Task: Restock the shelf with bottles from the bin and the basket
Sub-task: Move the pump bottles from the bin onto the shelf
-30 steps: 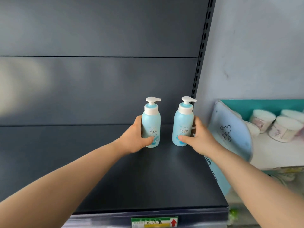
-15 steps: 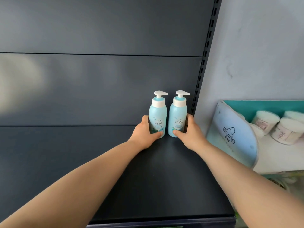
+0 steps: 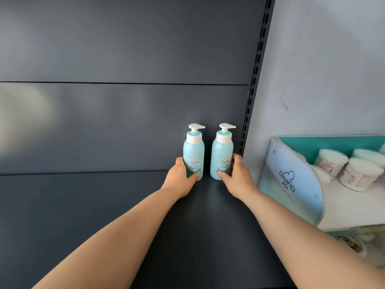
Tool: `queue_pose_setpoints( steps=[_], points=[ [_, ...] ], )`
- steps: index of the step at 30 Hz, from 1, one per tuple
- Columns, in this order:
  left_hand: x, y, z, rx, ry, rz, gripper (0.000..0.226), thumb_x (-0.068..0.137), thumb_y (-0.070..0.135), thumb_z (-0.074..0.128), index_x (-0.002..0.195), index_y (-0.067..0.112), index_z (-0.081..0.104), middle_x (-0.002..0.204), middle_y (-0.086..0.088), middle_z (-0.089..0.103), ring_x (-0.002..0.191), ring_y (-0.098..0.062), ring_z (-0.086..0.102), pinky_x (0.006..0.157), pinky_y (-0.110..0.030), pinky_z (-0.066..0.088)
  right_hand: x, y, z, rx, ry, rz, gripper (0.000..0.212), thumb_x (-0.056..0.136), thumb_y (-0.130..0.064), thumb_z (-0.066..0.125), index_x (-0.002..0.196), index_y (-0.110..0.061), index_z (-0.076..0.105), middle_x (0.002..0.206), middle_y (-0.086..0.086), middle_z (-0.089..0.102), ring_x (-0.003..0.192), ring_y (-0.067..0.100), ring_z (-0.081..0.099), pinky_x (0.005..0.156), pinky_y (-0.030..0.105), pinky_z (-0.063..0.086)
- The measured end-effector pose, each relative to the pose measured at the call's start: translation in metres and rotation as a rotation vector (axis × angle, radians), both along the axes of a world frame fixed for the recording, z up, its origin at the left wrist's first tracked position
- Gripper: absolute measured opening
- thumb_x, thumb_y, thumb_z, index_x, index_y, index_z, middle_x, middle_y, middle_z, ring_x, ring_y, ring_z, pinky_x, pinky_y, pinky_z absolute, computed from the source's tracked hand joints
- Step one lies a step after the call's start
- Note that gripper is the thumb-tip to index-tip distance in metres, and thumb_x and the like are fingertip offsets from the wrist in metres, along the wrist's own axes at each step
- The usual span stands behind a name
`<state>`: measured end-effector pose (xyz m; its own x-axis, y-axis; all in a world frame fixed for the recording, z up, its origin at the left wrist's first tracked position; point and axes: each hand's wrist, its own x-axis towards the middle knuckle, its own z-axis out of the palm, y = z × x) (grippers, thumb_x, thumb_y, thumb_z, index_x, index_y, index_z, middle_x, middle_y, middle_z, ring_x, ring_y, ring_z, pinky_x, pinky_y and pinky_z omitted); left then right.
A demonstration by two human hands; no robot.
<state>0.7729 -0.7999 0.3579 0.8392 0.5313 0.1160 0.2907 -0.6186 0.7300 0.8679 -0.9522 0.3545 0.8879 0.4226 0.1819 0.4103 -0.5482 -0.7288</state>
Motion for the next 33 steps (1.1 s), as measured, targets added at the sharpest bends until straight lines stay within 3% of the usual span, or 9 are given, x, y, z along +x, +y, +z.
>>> queue_pose_setpoints(
  steps=[5, 10, 13, 16, 21, 24, 33],
  points=[
    [0.002, -0.001, -0.006, 0.006, -0.022, 0.031, 0.053, 0.087, 0.028, 0.065, 0.129, 0.011, 0.037, 0.130, -0.006, 0.049, 0.117, -0.020, 0.050, 0.088, -0.026, 0.042, 0.000, 0.003, -0.001, -0.005, 0.001, -0.010, 0.067, 0.087, -0.021, 0.065, 0.141, -0.016, 0.025, 0.138, 0.005, 0.051, 0.123, 0.027, 0.051, 0.099, 0.039, 0.043],
    [-0.005, -0.014, 0.000, -0.009, -0.055, 0.082, 0.082, 0.082, 0.035, 0.068, 0.145, 0.012, 0.021, 0.137, -0.009, 0.036, 0.128, -0.026, 0.038, 0.106, -0.039, 0.036, -0.007, -0.011, 0.011, 0.023, 0.003, 0.006, 0.089, 0.085, -0.030, 0.068, 0.151, -0.022, 0.008, 0.153, 0.003, 0.031, 0.137, 0.023, 0.037, 0.111, 0.040, 0.033],
    [-0.016, -0.037, 0.021, 0.211, -0.278, 0.100, 0.076, 0.083, 0.025, 0.065, 0.145, 0.008, 0.024, 0.136, -0.013, 0.037, 0.126, -0.029, 0.037, 0.105, -0.037, 0.030, -0.015, -0.035, 0.030, -0.019, -0.172, -0.006, 0.081, 0.089, -0.033, 0.062, 0.151, -0.021, 0.012, 0.156, 0.002, 0.024, 0.141, 0.020, 0.028, 0.113, 0.034, 0.026],
    [-0.017, -0.073, 0.048, 0.471, -0.452, -0.023, 0.067, 0.080, 0.025, 0.058, 0.139, 0.004, 0.037, 0.134, -0.018, 0.043, 0.123, -0.034, 0.042, 0.104, -0.039, 0.033, -0.025, -0.070, 0.051, -0.066, -0.370, -0.023, 0.070, 0.092, -0.032, 0.057, 0.150, -0.018, 0.020, 0.154, 0.003, 0.028, 0.141, 0.021, 0.026, 0.112, 0.031, 0.022],
    [-0.005, -0.164, 0.067, 0.592, -0.540, -0.269, 0.067, 0.077, 0.033, 0.044, 0.138, 0.006, 0.041, 0.132, -0.018, 0.048, 0.121, -0.036, 0.047, 0.104, -0.045, 0.038, -0.034, -0.158, 0.063, -0.182, -0.559, -0.112, 0.067, 0.089, -0.029, 0.061, 0.146, -0.010, 0.032, 0.148, 0.014, 0.038, 0.137, 0.030, 0.033, 0.112, 0.036, 0.023],
    [0.005, -0.228, 0.059, 0.613, -0.520, -0.399, 0.065, 0.078, 0.036, 0.043, 0.136, 0.007, 0.044, 0.131, -0.020, 0.049, 0.121, -0.039, 0.048, 0.102, -0.050, 0.040, -0.040, -0.228, 0.056, -0.276, -0.563, -0.206, 0.067, 0.088, -0.030, 0.061, 0.145, -0.010, 0.033, 0.148, 0.017, 0.037, 0.138, 0.032, 0.032, 0.114, 0.038, 0.022],
    [0.013, -0.411, 0.000, 0.456, -0.345, -0.699, 0.062, 0.078, 0.030, 0.052, 0.136, 0.008, 0.046, 0.128, -0.017, 0.051, 0.116, -0.037, 0.050, 0.100, -0.043, 0.041, -0.074, -0.450, 0.005, -0.386, -0.339, -0.395, 0.063, 0.087, -0.025, 0.063, 0.143, -0.009, 0.038, 0.143, 0.015, 0.043, 0.132, 0.033, 0.039, 0.110, 0.041, 0.030]
  ],
)
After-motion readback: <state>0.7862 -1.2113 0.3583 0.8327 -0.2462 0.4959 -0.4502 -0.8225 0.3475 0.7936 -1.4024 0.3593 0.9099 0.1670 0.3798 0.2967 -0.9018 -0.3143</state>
